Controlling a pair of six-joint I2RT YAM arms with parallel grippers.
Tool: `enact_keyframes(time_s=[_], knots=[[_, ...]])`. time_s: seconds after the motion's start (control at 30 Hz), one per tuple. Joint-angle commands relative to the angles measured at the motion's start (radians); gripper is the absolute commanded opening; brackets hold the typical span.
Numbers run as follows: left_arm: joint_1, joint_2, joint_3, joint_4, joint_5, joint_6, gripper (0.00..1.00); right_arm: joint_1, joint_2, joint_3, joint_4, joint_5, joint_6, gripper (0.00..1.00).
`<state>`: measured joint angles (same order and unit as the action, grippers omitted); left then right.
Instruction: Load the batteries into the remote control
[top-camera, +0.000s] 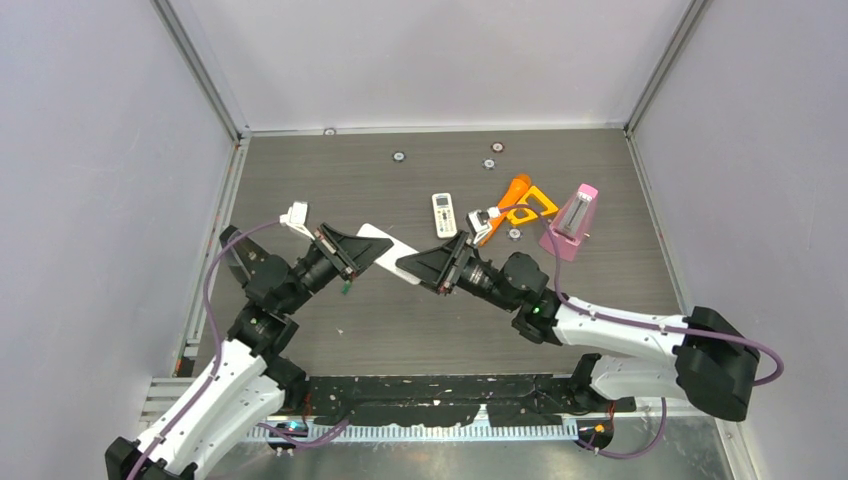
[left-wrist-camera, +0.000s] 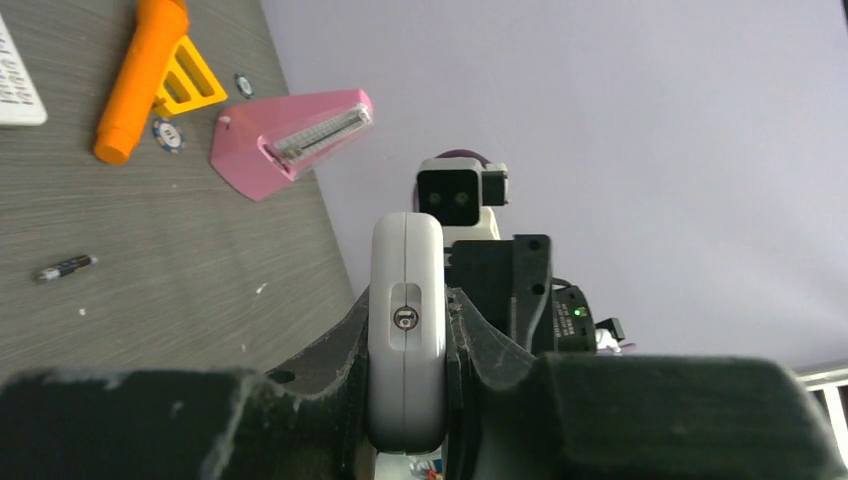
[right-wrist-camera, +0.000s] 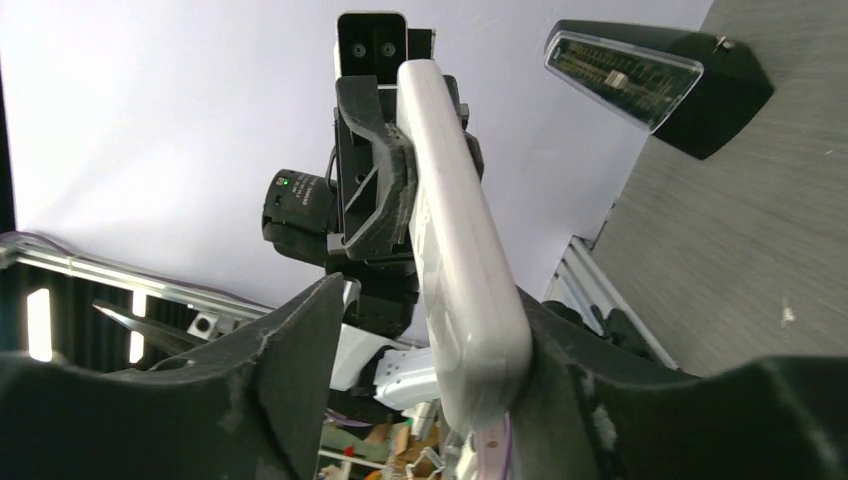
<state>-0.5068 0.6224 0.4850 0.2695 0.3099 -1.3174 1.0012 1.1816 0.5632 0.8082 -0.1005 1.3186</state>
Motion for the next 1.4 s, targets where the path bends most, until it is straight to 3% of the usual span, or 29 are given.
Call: enact_keyframes(time_s=[0.0, 0.17, 0.6, 0.8, 0.87, 1.0, 1.23, 1.37], knots=[[-0.002, -0.044, 0.071, -0.131, -0.060, 0.133, 0.00, 0.003, -0.127, -0.027, -0.043, 0.071, -0.080, 0.68], [-0.001, -0.067, 0.090, -0.159, -0.057, 0.127, 0.00, -0.015, -0.177, -0.047, -0.071, 0.073, -0.104, 0.68], [-0.001, -0.068, 0.076, -0.129, -0.023, 0.091, 0.00, -0.017, -0.039, 0.036, -0.015, -0.031, -0.081, 0.55], [-0.001, -0.078, 0.068, -0.119, -0.028, 0.052, 0.00, -0.017, 0.005, 0.023, 0.042, -0.049, -0.034, 0.33], [0.001, -0.091, 0.053, -0.114, -0.058, 0.011, 0.00, -0.016, 0.010, 0.003, 0.066, -0.048, -0.018, 0.23], [0.010, -0.139, -0.005, -0.074, -0.145, -0.073, 0.00, -0.016, 0.022, -0.033, 0.159, -0.059, 0.000, 0.16], [0.023, -0.241, -0.064, -0.048, -0.313, -0.128, 0.00, -0.017, 0.030, -0.069, 0.238, -0.070, 0.010, 0.09], [0.025, -0.284, -0.070, -0.074, -0.367, -0.121, 0.00, -0.018, 0.031, -0.081, 0.253, -0.066, 0.015, 0.09]])
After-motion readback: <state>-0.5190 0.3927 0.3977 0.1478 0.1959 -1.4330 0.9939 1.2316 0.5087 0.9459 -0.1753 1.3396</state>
